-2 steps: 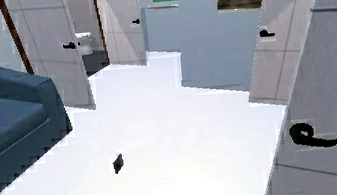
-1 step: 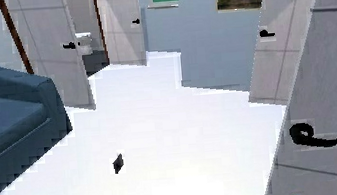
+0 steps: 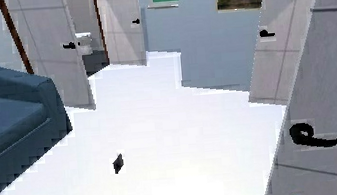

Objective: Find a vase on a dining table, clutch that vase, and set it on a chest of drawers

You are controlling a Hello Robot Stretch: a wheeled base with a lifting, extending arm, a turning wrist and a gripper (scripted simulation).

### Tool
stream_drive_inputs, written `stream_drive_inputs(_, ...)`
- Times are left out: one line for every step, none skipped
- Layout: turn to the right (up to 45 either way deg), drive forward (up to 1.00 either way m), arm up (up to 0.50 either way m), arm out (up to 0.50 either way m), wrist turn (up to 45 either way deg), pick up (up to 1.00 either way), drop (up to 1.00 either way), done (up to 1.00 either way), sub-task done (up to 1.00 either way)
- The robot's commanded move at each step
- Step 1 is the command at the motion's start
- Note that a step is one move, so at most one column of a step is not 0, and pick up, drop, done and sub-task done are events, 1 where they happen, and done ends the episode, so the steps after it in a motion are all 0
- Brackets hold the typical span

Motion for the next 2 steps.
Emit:
stream_drive_inputs(45.0,0.0,0.0,0.0,0.0,0.0,0.0,0.0,0.0)
stream_drive_inputs(21.0,0.0,0.0,0.0,0.0,0.0,0.0,0.0,0.0)
